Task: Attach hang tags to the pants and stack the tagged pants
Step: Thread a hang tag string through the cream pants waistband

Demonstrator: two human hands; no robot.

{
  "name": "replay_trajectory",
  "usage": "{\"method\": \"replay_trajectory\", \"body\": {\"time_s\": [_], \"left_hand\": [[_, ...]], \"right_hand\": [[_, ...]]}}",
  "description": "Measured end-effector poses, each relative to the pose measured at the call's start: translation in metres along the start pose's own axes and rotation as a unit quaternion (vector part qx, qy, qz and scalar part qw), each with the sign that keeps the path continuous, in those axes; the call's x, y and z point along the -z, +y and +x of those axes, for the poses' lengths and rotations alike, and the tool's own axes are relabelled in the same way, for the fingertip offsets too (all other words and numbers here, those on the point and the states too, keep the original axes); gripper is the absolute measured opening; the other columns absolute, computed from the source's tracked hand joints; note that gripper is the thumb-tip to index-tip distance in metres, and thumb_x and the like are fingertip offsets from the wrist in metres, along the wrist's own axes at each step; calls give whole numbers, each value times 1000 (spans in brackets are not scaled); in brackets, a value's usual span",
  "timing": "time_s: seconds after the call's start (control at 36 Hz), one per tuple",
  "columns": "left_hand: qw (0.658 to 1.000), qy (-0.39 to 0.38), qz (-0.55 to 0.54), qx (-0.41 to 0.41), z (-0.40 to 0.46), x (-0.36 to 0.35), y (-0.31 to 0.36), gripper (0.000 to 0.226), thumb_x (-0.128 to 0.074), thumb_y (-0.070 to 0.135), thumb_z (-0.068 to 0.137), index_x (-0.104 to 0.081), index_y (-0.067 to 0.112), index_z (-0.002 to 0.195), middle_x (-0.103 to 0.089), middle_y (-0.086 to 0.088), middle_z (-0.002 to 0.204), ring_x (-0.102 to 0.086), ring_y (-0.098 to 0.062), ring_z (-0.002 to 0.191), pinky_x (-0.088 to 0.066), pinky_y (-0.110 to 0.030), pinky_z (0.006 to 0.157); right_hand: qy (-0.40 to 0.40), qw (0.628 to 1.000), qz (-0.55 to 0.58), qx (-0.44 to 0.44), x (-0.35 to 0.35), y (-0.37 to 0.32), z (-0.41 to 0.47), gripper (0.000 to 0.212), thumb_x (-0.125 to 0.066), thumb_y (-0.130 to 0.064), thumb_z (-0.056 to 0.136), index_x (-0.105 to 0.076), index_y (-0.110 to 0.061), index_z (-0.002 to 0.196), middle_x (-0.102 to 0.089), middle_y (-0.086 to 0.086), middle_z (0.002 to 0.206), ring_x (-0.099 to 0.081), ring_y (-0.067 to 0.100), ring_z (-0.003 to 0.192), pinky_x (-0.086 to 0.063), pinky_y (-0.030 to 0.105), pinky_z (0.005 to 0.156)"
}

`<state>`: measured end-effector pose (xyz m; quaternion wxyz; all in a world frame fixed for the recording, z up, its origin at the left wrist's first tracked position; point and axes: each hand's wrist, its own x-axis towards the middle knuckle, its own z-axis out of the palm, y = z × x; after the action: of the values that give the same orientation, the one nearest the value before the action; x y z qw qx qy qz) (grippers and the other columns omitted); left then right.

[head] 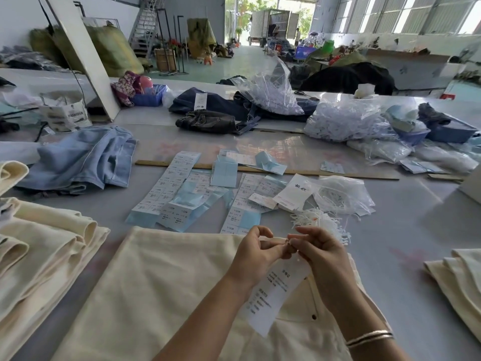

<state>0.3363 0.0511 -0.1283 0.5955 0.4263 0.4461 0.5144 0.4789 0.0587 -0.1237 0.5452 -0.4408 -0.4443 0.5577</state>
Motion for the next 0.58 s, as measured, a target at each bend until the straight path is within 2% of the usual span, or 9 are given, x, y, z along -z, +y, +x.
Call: {"method": "replay_trajectory", "body": {"time_s": [0.25, 0.39, 0.47, 0.58], "left_hand": [[998, -11, 61, -23, -2, 0, 5, 27, -64, 1, 88, -40, 12, 93, -72, -17, 91, -67, -14, 72, -53, -25, 80], [998, -16, 64, -23, 0, 1, 4, 26, -65, 2, 88, -41, 13, 92, -73, -5, 81, -68, -8, 69, -51, -16, 70], [997, -16, 69, -23, 1, 0, 4, 26, -63, 0, 89, -41, 13, 91, -73, -11, 85, -68, -10, 69, -52, -18, 73], [997, -15, 78, -26, 0, 0, 4, 26, -63, 0, 89, -41, 13, 91, -73, -17, 92, -68, -9, 70, -54, -19, 76]], "right_hand": [[-4, 1000, 28, -10, -1, 0, -2, 18, -68, 3, 78, -68, -10, 91, -71, 19, 84, -68, 23, 64, -54, 25, 56], [-4, 999, 48, -8, -3, -3, -2, 18, -72, -3, 71, -69, -13, 86, -70, 20, 79, -66, 21, 60, -53, 25, 55], [-10, 1000, 28, -4, -3, -2, -3, 18, -72, -1, 73, -70, -16, 84, -71, 18, 80, -67, 21, 62, -53, 24, 56], [-1, 1000, 18, -8, 0, -1, -1, 18, -67, 3, 80, -67, -9, 93, -71, 18, 83, -68, 21, 65, -53, 23, 56]]}}
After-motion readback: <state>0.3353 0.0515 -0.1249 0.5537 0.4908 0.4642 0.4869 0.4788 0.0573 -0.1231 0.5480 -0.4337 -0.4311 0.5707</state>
